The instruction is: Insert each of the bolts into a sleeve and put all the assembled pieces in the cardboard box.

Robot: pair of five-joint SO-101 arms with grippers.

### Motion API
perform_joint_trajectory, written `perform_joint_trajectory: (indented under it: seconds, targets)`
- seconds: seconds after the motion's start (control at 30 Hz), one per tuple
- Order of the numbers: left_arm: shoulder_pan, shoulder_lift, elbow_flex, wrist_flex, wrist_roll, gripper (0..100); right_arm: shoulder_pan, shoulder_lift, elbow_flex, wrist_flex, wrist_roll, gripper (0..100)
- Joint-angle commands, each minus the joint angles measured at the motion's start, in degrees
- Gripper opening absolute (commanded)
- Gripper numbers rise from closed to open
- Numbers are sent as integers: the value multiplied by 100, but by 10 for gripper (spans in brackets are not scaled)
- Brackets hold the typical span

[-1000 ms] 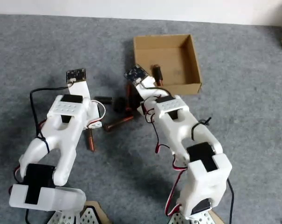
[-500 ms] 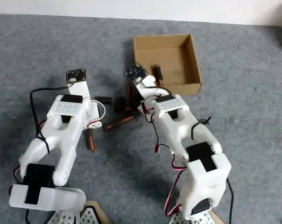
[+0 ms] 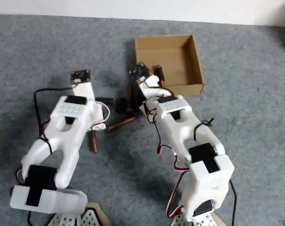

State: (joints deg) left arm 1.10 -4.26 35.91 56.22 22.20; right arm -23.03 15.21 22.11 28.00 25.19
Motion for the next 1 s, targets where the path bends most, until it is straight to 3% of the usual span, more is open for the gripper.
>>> perform_joint_trajectory:
  seconds: [0.0, 0.3, 0.57, 0.97]
  targets:
    - [171, -277, -242, -79, -18, 5, -13, -787, 154, -119, -97, 5]
    - [163, -277, -242, -97, -18, 5, -409, -2545, 2097, -1297, -396, 5]
    - [171, -277, -242, -97, -18, 5, -426, -3407, 2905, -1930, -545, 5]
    - [180, -277, -233, -105, -18, 5, -787, -3582, 3116, -1789, -554, 5]
